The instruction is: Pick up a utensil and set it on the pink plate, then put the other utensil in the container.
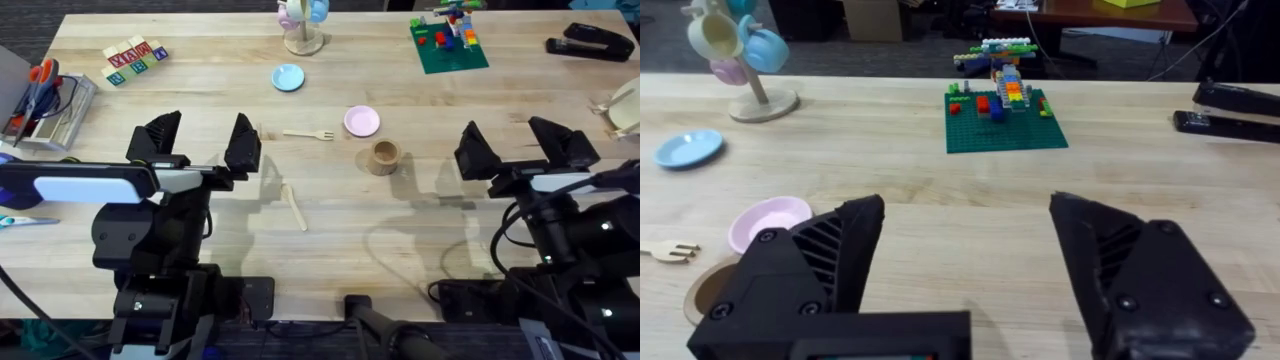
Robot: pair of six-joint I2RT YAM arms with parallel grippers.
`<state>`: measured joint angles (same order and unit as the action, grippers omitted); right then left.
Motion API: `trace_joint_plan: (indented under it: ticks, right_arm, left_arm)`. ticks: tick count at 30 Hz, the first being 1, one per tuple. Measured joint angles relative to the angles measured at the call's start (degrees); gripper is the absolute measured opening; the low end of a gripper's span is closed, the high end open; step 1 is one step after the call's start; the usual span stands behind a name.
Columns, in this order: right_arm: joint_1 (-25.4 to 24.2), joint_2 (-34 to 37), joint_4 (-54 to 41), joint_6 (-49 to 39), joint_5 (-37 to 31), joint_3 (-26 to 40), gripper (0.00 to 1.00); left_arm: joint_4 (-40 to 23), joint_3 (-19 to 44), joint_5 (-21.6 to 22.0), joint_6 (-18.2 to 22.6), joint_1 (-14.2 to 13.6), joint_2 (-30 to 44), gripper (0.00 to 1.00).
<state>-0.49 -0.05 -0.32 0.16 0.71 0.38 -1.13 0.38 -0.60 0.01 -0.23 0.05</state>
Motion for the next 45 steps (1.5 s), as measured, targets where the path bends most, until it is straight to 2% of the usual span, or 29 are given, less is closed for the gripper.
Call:
trace_joint_plan:
  ticks: [19, 24, 27, 31, 39, 45]
  right_arm:
    - [-0.1, 0.0, 2.3, 0.0, 0.4, 0.0, 0.996]
    - [-0.1, 2.4, -2.1, 0.0, -0.1, 2.2, 0.996]
    - [-0.1, 6.5, -6.5, 0.0, -0.8, 6.5, 0.996]
    - [-0.1, 15.2, -11.7, 0.0, -1.2, 15.7, 0.996]
    - [-0.1, 37.9, -26.2, 0.0, -0.9, 37.8, 0.996]
    - [-0.2, 52.0, -37.3, 0.0, -0.7, 55.2, 0.996]
  left_arm:
    - [0.9, 0.0, 0.0, 0.0, 0.0, 0.0, 0.992]
    - [-7.2, 1.9, 0.0, -0.8, 0.0, 0.5, 0.992]
    - [-12.2, 6.0, 0.0, -1.7, 0.0, 3.2, 0.991]
    - [-15.8, 14.3, -0.3, -2.2, 0.0, 10.2, 0.991]
    - [-27.2, 37.6, -4.1, -2.4, 0.0, 32.1, 0.991]
    - [-35.0, 52.9, -8.7, 0.1, 0.0, 47.0, 0.992]
